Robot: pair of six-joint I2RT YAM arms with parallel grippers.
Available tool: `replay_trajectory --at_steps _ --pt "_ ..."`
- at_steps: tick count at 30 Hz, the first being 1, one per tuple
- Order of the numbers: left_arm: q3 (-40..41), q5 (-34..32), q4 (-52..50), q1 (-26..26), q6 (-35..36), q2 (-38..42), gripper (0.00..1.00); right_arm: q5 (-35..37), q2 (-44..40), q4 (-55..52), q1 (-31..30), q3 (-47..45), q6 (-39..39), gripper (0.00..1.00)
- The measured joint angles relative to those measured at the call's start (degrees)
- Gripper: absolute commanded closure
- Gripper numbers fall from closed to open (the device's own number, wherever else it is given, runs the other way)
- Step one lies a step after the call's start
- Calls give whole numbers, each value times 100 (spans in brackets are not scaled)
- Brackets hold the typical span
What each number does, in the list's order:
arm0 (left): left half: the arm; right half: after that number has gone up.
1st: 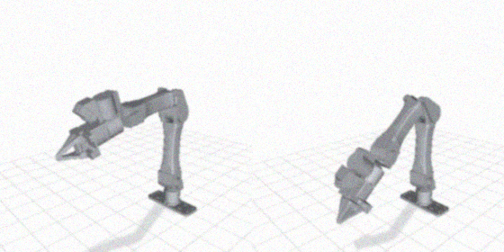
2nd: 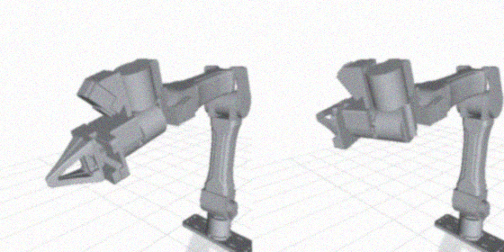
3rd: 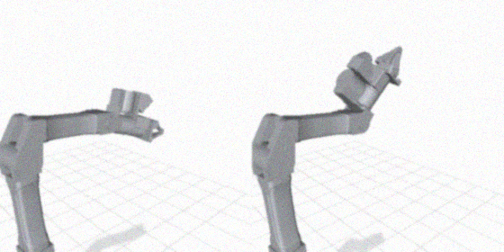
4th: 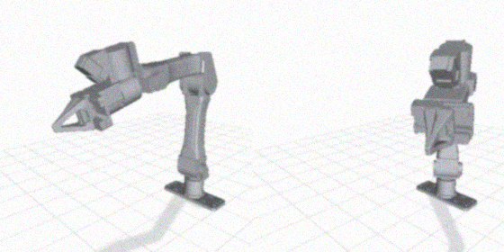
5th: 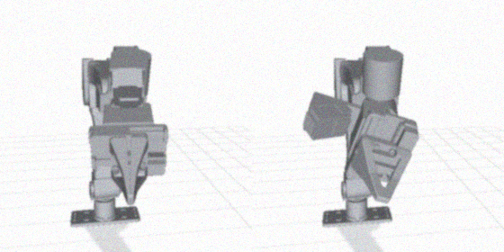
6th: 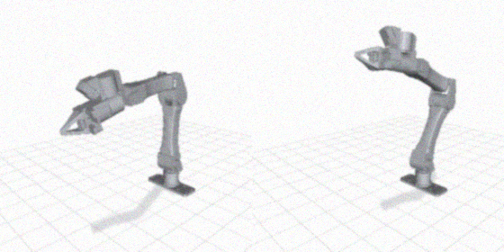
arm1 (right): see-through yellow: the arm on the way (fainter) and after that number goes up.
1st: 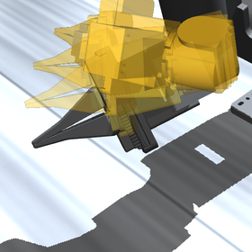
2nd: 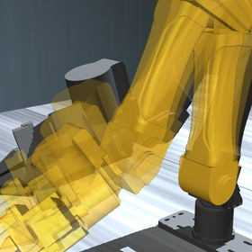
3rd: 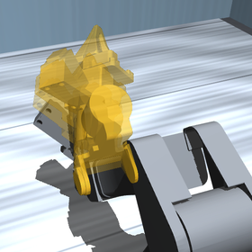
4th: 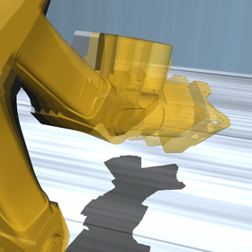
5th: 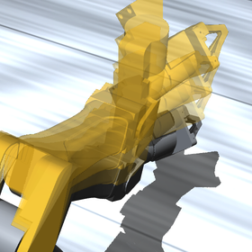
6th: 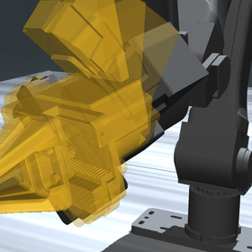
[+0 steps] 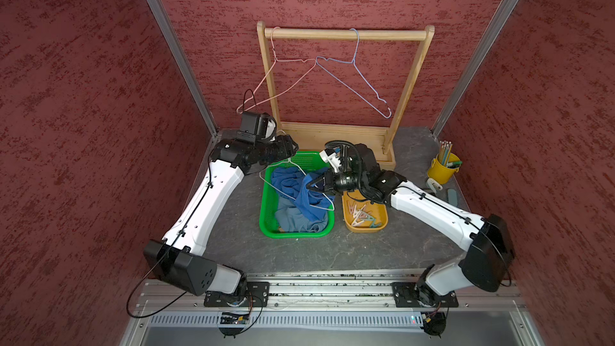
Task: Remove the clothespins securing tank tops to the hanger
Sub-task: Remove the tank top from the hanger.
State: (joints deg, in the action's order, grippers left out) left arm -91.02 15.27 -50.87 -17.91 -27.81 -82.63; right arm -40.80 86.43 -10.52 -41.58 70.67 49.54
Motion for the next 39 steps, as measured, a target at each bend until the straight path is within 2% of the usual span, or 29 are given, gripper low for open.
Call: replay_trajectory --at_steps 2,5,6,14,24,27,30,35,39 --pt "28 96 107 -17 -59 -46 60 -11 0 9 -4 0 0 100" --pt "31 133 234 -15 -70 -118 95 -28 0 11 -28 0 2 100" --pt "31 61 238 -7 4 -140 100 -44 -4 37 -35 0 13 100" --pt "-407 -542 -280 -39 415 -173 100 -42 33 98 -39 214 111 100" --pt "-2258 -2787 -1484 -4 1379 94 100 -389 1379 199 -328 2415 42 100" --pt "-2612 -3462 -1687 17 1648 199 100 -490 1864 179 -485 3193 31 100" --pt "-2743 -3860 -1773 50 1816 367 100 -520 2175 105 -632 3742 -11 100" --pt "-2590 -3930 -1878 17 1897 518 100 -433 2103 -138 -686 3635 -321 100" --pt "-2098 -3633 -2044 -105 1954 487 100 -153 1513 186 -669 2339 -433 85"
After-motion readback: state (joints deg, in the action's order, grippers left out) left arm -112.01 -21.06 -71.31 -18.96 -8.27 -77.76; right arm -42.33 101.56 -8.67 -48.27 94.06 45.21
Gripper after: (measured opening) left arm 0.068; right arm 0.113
